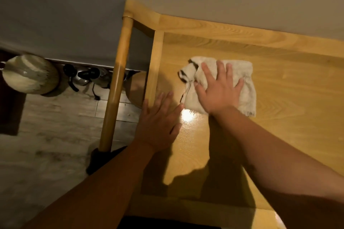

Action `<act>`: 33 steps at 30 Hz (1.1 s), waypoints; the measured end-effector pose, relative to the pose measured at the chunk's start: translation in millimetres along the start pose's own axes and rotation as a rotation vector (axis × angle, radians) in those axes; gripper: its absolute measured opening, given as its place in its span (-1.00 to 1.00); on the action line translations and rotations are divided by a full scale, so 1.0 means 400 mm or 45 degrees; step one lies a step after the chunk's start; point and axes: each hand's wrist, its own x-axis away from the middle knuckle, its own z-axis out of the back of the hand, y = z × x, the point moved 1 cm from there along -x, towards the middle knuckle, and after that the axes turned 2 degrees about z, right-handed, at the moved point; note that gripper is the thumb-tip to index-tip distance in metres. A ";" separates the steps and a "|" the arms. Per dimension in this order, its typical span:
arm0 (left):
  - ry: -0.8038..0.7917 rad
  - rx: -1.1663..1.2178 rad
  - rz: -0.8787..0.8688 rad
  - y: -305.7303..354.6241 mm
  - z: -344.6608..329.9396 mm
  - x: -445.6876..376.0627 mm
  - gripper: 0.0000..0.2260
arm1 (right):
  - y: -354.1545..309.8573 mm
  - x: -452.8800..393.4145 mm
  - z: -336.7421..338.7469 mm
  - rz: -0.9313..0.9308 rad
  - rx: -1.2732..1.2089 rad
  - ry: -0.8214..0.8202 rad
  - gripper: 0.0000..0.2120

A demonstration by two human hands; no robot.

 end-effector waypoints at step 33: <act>-0.016 0.040 0.040 0.005 0.001 0.001 -0.43 | 0.023 -0.115 0.056 0.107 0.064 0.046 -0.36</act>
